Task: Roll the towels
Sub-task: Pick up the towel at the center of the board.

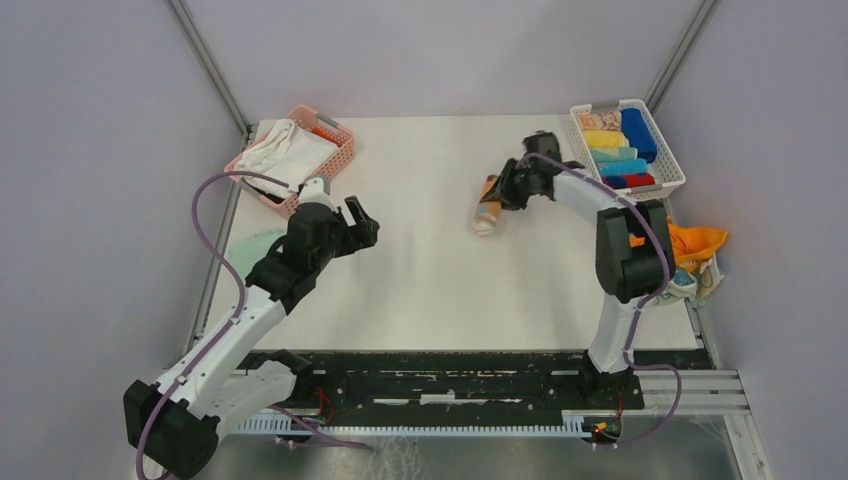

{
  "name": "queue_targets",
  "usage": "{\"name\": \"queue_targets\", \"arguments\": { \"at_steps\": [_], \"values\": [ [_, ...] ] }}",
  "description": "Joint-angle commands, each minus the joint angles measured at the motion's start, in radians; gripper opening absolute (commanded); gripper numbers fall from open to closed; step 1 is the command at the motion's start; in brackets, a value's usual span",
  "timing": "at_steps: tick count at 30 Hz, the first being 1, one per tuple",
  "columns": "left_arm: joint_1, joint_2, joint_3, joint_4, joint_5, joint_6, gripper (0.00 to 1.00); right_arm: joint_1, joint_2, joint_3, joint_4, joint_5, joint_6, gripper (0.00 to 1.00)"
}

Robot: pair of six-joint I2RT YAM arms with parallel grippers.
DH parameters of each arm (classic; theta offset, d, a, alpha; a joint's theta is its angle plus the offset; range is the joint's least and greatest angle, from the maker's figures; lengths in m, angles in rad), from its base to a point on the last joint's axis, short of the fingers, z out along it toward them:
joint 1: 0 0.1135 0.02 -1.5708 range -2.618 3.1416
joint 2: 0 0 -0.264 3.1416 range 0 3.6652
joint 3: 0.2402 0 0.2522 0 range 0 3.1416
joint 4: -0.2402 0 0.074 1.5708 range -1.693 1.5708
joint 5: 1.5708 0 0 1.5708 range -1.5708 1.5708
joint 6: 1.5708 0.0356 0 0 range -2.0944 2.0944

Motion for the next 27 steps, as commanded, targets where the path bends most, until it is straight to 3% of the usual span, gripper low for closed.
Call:
{"name": "queue_targets", "arguments": {
  "at_steps": [1, 8, 15, 21, 27],
  "values": [
    [0.044, 0.003, 0.081, -0.048, -0.144, 0.204, 0.90, -0.217, -0.056, 0.166, 0.057, -0.081, 0.023, 0.07],
    [0.133, 0.063, 0.114, 0.017, -0.182, 0.305, 0.91, -0.482, 0.104, 0.419, 0.203, -0.111, 0.199, 0.06],
    [0.162, 0.101, 0.079, 0.039, -0.171, 0.297, 0.91, -0.567, 0.332, 0.687, 0.290, -0.031, 0.330, 0.05],
    [0.180, 0.149, 0.078, 0.050, -0.147, 0.290, 0.91, -0.597, 0.431, 0.708, 0.410, 0.110, 0.400, 0.05],
    [0.191, 0.171, 0.071, 0.057, -0.131, 0.283, 0.91, -0.620, 0.474, 0.708, 0.415, 0.216, 0.398, 0.05]
  ]
}}
